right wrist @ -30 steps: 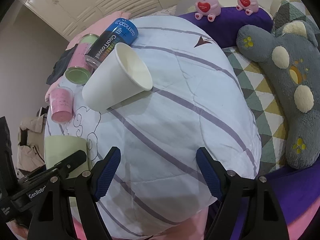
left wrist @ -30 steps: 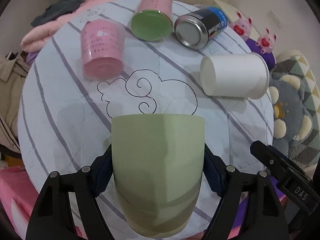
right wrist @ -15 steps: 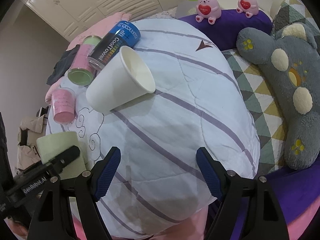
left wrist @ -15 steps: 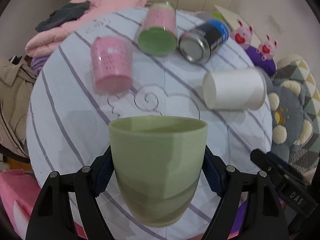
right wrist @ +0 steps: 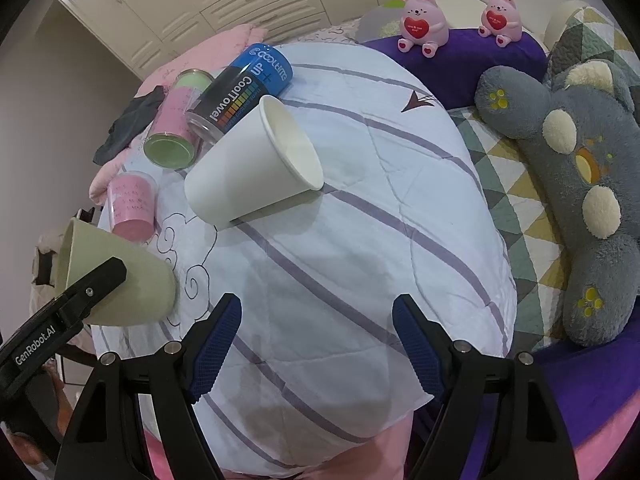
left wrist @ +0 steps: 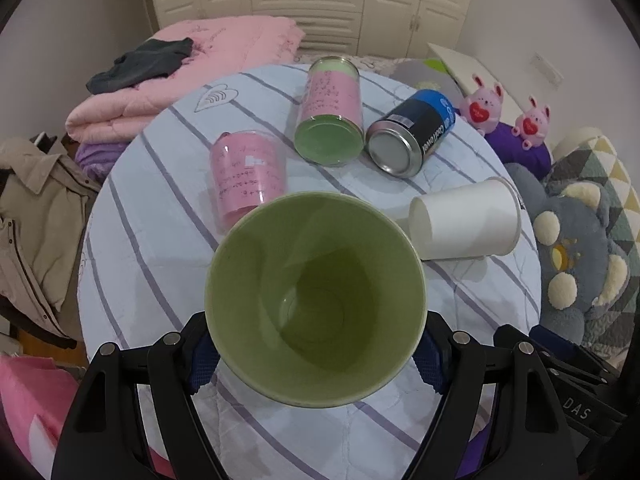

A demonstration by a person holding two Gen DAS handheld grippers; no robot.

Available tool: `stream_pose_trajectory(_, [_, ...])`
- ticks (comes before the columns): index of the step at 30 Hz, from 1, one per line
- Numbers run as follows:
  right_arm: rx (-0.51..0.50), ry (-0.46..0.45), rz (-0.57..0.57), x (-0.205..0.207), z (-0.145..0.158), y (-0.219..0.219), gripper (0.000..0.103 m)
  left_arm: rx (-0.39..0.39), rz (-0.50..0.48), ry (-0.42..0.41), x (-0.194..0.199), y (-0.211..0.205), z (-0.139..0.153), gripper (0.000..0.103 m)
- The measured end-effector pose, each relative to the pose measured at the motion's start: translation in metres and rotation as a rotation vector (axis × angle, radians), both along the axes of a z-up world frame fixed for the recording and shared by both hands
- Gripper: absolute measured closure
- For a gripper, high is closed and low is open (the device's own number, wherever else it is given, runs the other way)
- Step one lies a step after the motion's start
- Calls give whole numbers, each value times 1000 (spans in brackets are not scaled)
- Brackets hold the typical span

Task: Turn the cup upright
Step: 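Lower the upright green cup onto the tablecloth with the left gripper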

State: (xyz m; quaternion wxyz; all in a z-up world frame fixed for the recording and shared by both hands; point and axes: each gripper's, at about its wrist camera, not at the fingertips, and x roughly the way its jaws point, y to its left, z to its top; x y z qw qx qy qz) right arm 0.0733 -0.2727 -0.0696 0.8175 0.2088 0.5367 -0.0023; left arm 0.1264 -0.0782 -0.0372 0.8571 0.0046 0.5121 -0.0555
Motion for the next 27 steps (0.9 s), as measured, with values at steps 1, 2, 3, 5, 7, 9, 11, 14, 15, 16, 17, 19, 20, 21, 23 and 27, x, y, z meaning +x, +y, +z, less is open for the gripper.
stream_pose_trajectory(1, [3, 2, 0, 0, 0, 0, 24, 7, -2, 13, 1, 1, -2, 23])
stream_pose_trajectory(2, [4, 4, -1, -1, -1, 0, 24, 10, -1, 21, -1, 1, -3, 23])
stream_pose_trajectory(3, [2, 6, 0, -1, -2, 0, 24, 6, 0, 29, -1, 2, -5, 23])
stream_pose_trajectory(5, [-2, 10, -2, -1, -2, 1, 24, -2, 1, 28, -3, 4, -5, 23])
stream_pose_trajectory(7, [-1, 14, -3, -2, -3, 2, 24, 6, -4, 9, -5, 4, -2, 21])
stream_pose_trajectory(9, [1, 15, 1, -2, -4, 3, 24, 19, -4, -14, -8, 2, 2, 20])
stream_pose_trajectory(11, [-1, 15, 4, -3, -4, 4, 24, 28, -10, -33, -10, 1, 4, 19])
stream_pose_trajectory(14, [-1, 13, 6, -3, -3, 5, 24, 26, -24, -42, -13, -1, 7, 19])
stream_pose_trajectory(15, [-2, 13, 7, -3, -3, 6, 24, 25, -28, -41, -13, -1, 7, 19])
stream_pose_trajectory(16, [-3, 14, 8, -4, -3, 6, 24, 27, -33, -41, -13, -2, 6, 19])
stream_pose_trajectory(17, [-3, 15, 8, -4, -3, 6, 24, 27, -34, -42, -13, -2, 6, 19])
stream_pose_trajectory(19, [0, 16, 7, -5, -3, 6, 24, 27, -34, -41, -14, -2, 6, 19])
stream_pose_trajectory(20, [1, 15, 7, -6, -3, 6, 24, 27, -34, -41, -14, -1, 6, 19])
stream_pose_trajectory(21, [1, 15, 7, -6, -3, 6, 24, 27, -34, -42, -14, -1, 7, 19])
stream_pose_trajectory(23, [-2, 15, 6, -8, -2, 6, 24, 27, -33, -45, -15, -1, 7, 19])
stream_pose_trajectory(27, [0, 12, 1, -12, -1, 6, 24, 30, -30, -50, -18, 0, 9, 19])
